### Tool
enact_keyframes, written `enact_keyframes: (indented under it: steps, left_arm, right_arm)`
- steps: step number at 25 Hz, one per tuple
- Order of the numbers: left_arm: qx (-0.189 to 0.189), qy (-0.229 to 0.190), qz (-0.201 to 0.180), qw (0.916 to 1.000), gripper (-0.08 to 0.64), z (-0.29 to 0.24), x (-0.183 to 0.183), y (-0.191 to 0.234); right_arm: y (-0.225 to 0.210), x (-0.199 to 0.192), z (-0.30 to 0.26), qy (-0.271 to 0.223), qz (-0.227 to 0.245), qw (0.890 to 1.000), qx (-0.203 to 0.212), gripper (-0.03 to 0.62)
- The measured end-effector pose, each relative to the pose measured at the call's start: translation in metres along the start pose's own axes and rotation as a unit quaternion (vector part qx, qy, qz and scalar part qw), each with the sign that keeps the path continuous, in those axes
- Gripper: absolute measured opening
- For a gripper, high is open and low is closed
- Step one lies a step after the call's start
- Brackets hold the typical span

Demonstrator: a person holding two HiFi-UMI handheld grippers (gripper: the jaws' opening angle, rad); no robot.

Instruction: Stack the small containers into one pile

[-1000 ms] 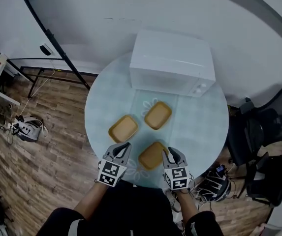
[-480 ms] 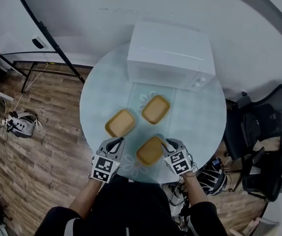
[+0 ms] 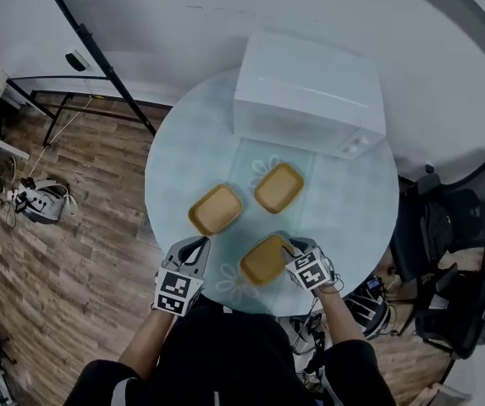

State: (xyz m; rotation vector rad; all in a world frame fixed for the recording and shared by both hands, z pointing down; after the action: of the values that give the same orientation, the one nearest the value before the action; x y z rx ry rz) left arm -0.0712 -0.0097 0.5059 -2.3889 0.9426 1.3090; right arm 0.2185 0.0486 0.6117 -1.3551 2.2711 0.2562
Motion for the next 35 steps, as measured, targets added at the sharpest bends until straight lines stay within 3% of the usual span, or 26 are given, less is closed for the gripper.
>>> enact_keyframes:
  steps: [16,19,35]
  left_arm:
    - [0.015,0.01,0.028,0.9994,0.015,0.002,-0.014,0.005]
    - [0.013,0.009,0.027,0.9995,0.015,0.0,-0.012,0.005]
    - [-0.003,0.01,0.026,0.9996,0.015,-0.012,-0.011,0.004]
  right_arm:
    - [-0.011,-0.014,-0.044,0.078,-0.028,0.996,0.019,0.082]
    - [-0.013,-0.015,-0.044,0.077,-0.033,0.996,0.023,0.042]
    - [-0.032,0.013,-0.005,0.05,-0.047,0.996,0.056,0.032]
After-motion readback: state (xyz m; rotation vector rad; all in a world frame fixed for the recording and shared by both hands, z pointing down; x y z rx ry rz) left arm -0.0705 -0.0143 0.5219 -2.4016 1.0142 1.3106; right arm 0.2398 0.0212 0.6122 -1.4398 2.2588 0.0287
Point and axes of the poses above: the fingertips, and each gripper's own axes: z backward along the fingers, y to its left, x out of its top, the point moved 9 cm from there along z, backward along the fingers, and after that the axes turned 1 degree about y, right-handed, at the moved point
